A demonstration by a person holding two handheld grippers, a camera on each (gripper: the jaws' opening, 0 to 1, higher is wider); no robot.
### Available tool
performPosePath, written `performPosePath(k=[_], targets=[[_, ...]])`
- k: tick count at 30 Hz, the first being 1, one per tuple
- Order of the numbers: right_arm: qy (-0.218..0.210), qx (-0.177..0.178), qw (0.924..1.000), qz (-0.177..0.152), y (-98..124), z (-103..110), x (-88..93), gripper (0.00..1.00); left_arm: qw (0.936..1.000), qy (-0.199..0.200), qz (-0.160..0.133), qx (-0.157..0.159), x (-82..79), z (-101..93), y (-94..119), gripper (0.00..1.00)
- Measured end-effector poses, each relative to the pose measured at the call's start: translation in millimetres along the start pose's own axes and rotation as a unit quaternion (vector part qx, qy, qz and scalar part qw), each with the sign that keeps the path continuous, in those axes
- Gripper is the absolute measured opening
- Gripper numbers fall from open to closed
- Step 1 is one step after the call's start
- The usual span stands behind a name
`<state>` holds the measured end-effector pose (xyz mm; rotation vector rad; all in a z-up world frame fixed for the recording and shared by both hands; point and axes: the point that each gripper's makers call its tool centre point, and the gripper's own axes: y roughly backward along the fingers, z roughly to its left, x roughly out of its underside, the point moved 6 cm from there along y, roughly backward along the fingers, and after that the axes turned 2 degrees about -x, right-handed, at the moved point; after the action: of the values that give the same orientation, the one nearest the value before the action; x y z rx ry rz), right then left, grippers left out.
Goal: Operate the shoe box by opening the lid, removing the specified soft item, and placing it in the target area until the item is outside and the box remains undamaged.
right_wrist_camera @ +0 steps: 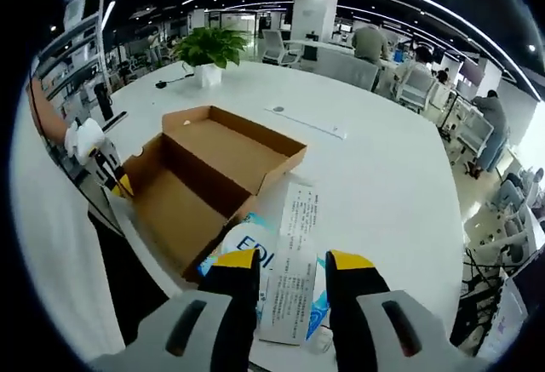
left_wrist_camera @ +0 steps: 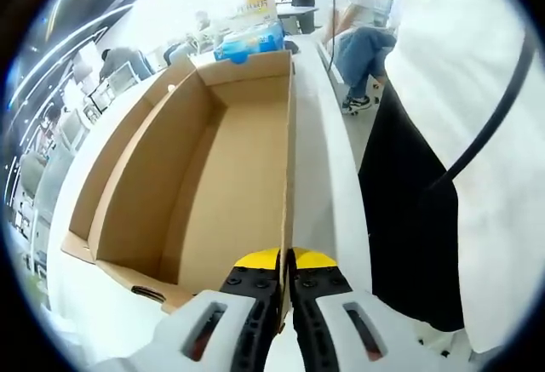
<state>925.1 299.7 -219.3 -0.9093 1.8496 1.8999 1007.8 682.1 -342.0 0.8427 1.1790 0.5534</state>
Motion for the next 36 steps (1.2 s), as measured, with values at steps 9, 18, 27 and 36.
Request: performPosePath(k=[9,18,27,36], targets=[[0.051,-0.053,0.9869,0.143,-1.9,-2.4,-2.4,0.20,1.0000,0.000,-0.002,-0.004,-1.5,-0.7,0.9,0.03],[0.285,-0.093,0.9364,0.183,-7.2,-3.8,-9.6,0.19,1.0000,-0.001,-0.003,-0.003,-1.4,-0.5,0.9,0.03],[0.343,-0.096,0.9167,0.180,-6.0,-7.4,-11.8,0.19,1.0000,-0.005,-0.005,-0.004,-2.3,-0.9,1.3,0.03],[0.392,-0.107,0.8980,0.170,-3.0,-17.5,-29.0,0.19,1.0000,-0.003,-0.002,-0.005,-2.2,-1.1,1.2,0.03]])
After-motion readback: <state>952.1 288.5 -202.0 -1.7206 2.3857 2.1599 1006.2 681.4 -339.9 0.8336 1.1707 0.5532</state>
